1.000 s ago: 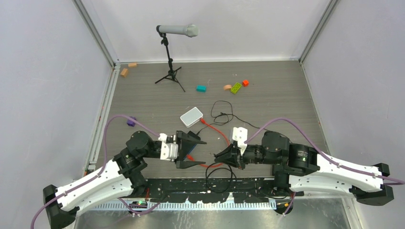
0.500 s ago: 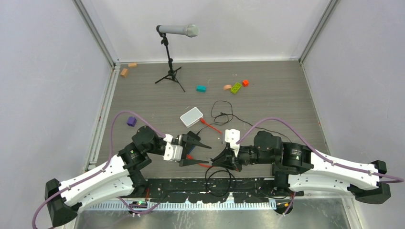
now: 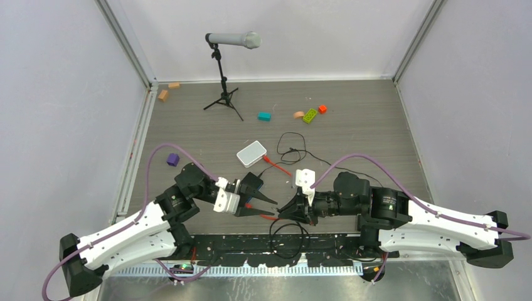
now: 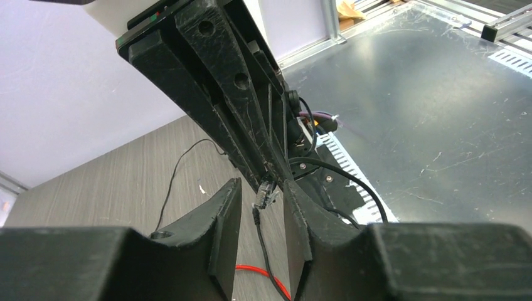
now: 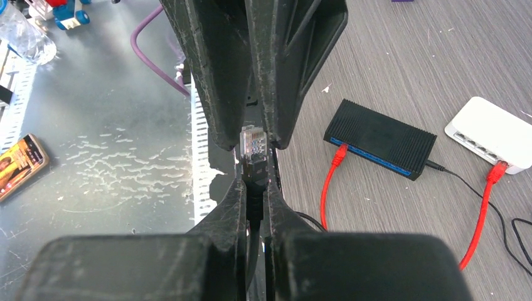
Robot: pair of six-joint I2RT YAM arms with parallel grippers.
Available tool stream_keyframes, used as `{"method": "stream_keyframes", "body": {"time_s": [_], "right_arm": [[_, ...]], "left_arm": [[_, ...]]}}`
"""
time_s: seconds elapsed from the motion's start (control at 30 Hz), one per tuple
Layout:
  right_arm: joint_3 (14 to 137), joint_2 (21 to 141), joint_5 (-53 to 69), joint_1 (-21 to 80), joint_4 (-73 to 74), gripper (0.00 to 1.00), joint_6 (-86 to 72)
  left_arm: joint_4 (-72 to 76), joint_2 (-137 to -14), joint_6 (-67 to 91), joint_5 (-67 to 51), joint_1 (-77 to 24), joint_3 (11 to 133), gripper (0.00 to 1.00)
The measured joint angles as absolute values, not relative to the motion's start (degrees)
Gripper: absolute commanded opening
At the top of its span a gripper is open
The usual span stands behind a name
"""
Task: Insert the plug into the switch port
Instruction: Pick up the connector from the center of the board.
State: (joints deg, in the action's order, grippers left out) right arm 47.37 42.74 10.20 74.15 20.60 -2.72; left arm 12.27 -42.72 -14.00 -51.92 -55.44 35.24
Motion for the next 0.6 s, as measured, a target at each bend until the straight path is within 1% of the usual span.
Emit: {"method": "stream_keyframes", "body": {"time_s": [0.23, 0.3, 0.33, 0.37, 0.47, 0.53, 0.6], "right_arm": [[47.37, 42.74, 10.2, 74.15, 19.88, 0.0, -3.18], [47.37, 42.76, 10.22, 74.15, 19.86, 0.01, -3.2], [47.37, 42.76, 10.31, 74.15, 19.86, 0.03, -3.2], [47.37, 42.76, 10.35, 74.15, 19.86, 0.08, -3.2], [47.37, 42.76, 10.44, 74.15, 19.86, 0.35, -3.22], [47.37, 42.74, 9.56, 74.19, 19.86, 0.42, -2.39], [47.37, 42.52, 7.79, 74.19, 20.05, 0.46, -1.8]], "left_arm": [[11.29, -44.27, -14.26, -54.02, -55.44, 36.32, 0.18], [10.81, -44.56, -14.44, -54.33, -55.44, 36.67, 0.1], [10.57, -44.62, -14.52, -54.5, -55.44, 36.77, 0.05], [10.24, -44.66, -14.7, -54.68, -55.44, 36.95, 0.0], [8.54, -44.91, -15.73, -55.31, -55.44, 37.76, 0.0], [7.25, -45.17, -15.99, -55.07, -55.44, 38.37, 0.0], [6.42, -45.28, -15.77, -54.26, -55.44, 38.52, 0.0]]}}
